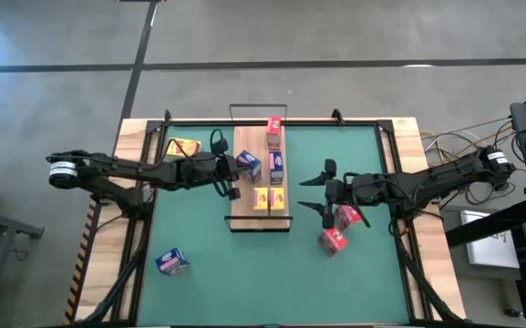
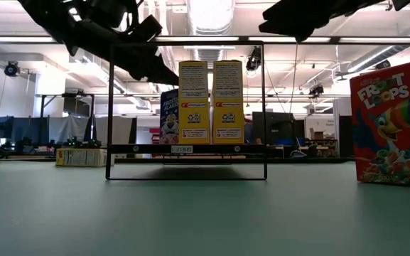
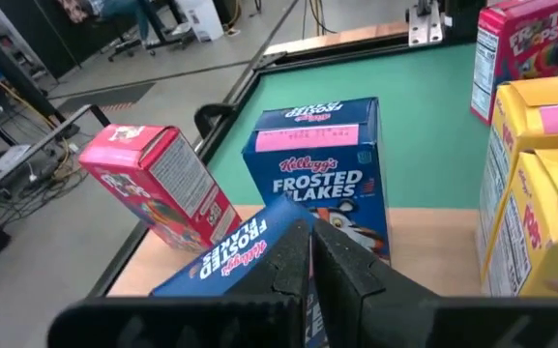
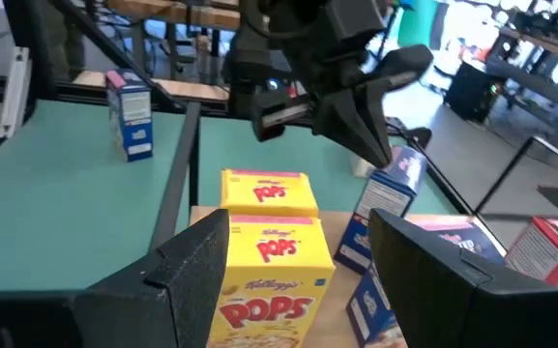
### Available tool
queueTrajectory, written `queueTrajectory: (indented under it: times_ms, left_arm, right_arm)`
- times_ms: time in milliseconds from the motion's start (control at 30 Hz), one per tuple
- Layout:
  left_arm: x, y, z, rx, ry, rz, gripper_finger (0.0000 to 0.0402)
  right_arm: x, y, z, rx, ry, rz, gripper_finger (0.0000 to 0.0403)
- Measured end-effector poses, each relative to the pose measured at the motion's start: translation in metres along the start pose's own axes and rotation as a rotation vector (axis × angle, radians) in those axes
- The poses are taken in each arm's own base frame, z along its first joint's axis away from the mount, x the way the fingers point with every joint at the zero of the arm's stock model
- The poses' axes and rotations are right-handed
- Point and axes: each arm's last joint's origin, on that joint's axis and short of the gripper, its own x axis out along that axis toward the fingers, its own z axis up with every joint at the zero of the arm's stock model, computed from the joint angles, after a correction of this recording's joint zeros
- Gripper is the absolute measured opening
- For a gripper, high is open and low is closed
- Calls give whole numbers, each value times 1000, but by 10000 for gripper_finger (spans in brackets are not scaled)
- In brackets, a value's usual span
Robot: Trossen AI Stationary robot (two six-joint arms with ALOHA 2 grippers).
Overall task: Stack cereal on shelf
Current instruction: Put the top blue cereal box on the shelf aligned with the other blue cereal box
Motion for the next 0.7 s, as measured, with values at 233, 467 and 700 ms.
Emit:
queueTrajectory:
  times_ms: [233, 467, 700]
  left_arm:
    - [-6, 3, 5, -6, -27, 4, 0]
    - [-22, 9, 16, -12, -75, 14, 0]
    - [-32, 18, 11, -5, 18, 92, 0]
  right_arm:
    - [-3, -1, -1, -4, -11, -1, 237]
    - [-11, -3, -2, -10, -23, -2, 237]
    - [-20, -6, -4, -5, -44, -4, 237]
